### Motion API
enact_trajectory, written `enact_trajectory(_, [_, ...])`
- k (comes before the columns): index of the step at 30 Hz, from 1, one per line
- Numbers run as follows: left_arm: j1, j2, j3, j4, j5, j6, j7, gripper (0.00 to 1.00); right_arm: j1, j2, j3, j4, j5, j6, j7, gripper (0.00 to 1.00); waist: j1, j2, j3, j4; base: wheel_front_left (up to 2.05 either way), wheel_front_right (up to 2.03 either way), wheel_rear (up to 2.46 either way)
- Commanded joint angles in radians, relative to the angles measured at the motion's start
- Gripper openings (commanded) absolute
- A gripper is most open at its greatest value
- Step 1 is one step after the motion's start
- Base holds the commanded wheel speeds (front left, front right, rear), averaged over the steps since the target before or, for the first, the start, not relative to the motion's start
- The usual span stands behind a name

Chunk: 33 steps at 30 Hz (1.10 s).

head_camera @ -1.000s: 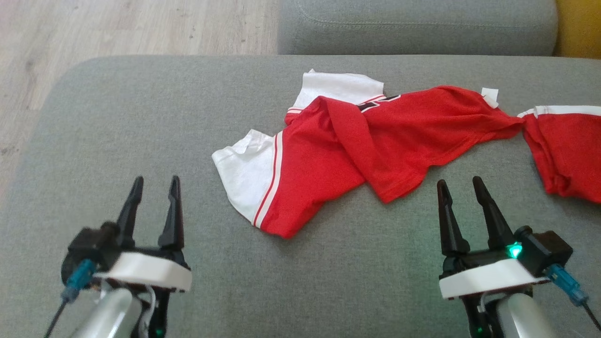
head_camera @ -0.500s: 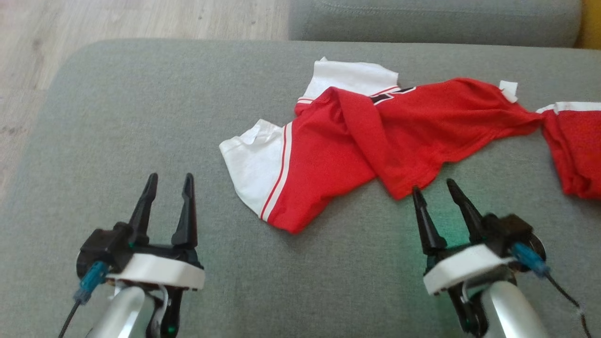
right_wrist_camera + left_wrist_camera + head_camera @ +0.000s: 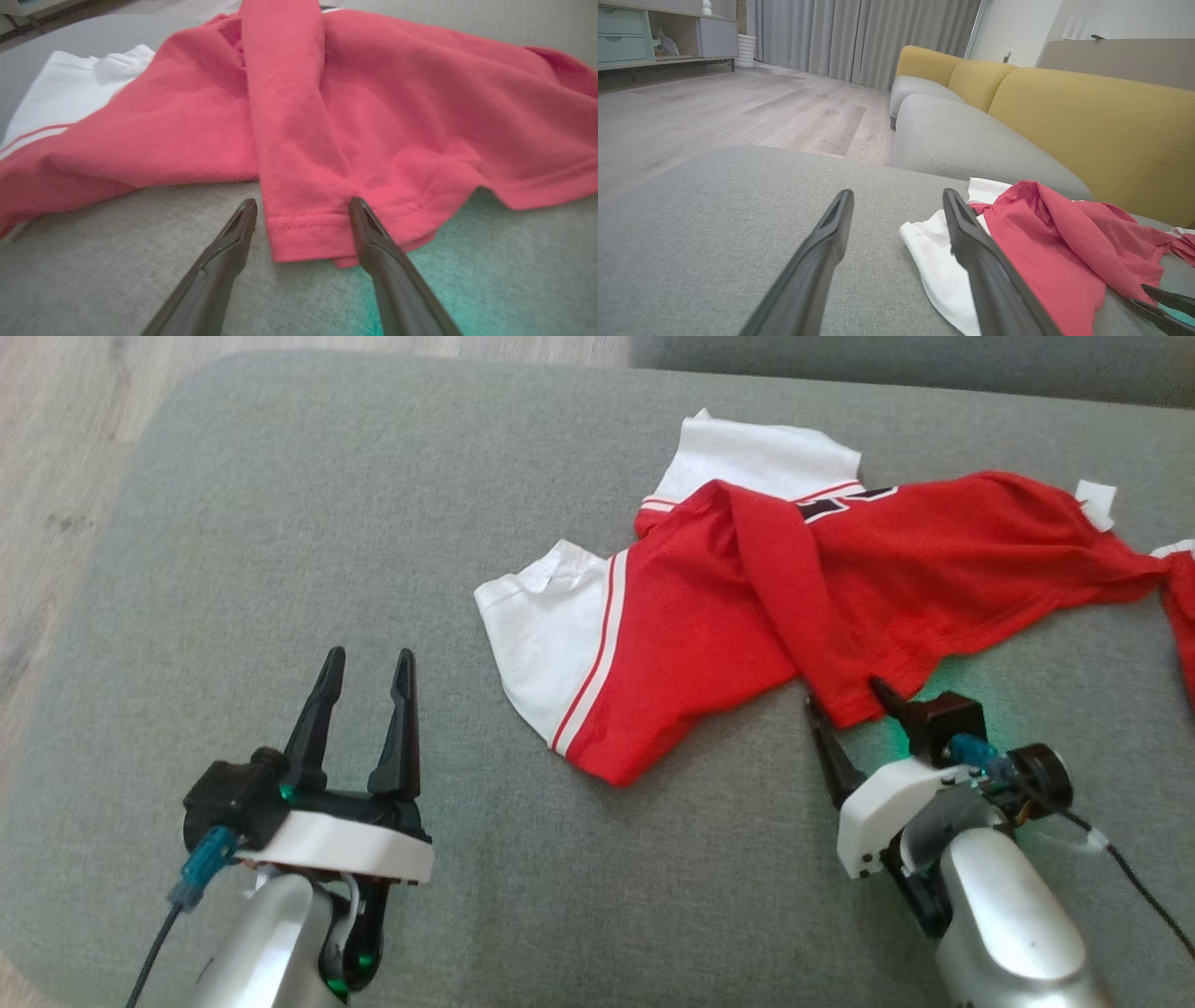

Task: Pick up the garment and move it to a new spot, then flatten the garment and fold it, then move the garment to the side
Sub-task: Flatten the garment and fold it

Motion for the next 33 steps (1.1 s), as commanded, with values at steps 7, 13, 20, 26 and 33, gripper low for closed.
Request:
enact_trajectory(7, [-0.047,-0.017,0.07,-0.005,0.036,-0.026,-0.005,1.0,-0.082,-0.001,-0.023,0.049,-0.016,-0.001,0.014,0.75,-0.0001,0.0,0.024,0.003,0.0,0.0,0.0])
enact_trajectory(13, [-0.046,-0.022,0.096,0.007,0.058,-0.035,-0.005,1.0,-0.091,-0.001,-0.06,0.06,-0.004,-0.001,-0.021,0.0,-0.0001,0.0,0.004,-0.033,0.0,0.0,0.0])
enact_trajectory(20, [-0.017,-0.017,0.129,0.008,0.078,-0.041,-0.005,1.0,0.004,-0.001,-0.169,-0.019,-0.016,-0.001,-0.039,0.0,-0.0001,0.0,-0.054,-0.122,0.0,0.0,0.0])
enact_trajectory(26, [0.001,-0.02,0.144,0.006,0.091,-0.042,-0.005,1.0,0.133,-0.002,-0.263,-0.163,-0.06,-0.001,0.008,0.0,-0.0001,0.0,-0.103,-0.186,0.0,0.0,0.0])
enact_trajectory(33, [-0.002,-0.028,0.139,0.007,0.1,-0.044,-0.005,1.0,0.203,-0.003,-0.342,-0.291,-0.094,-0.001,0.064,1.0,-0.0001,0.0,-0.117,-0.212,0.0,0.0,0.0])
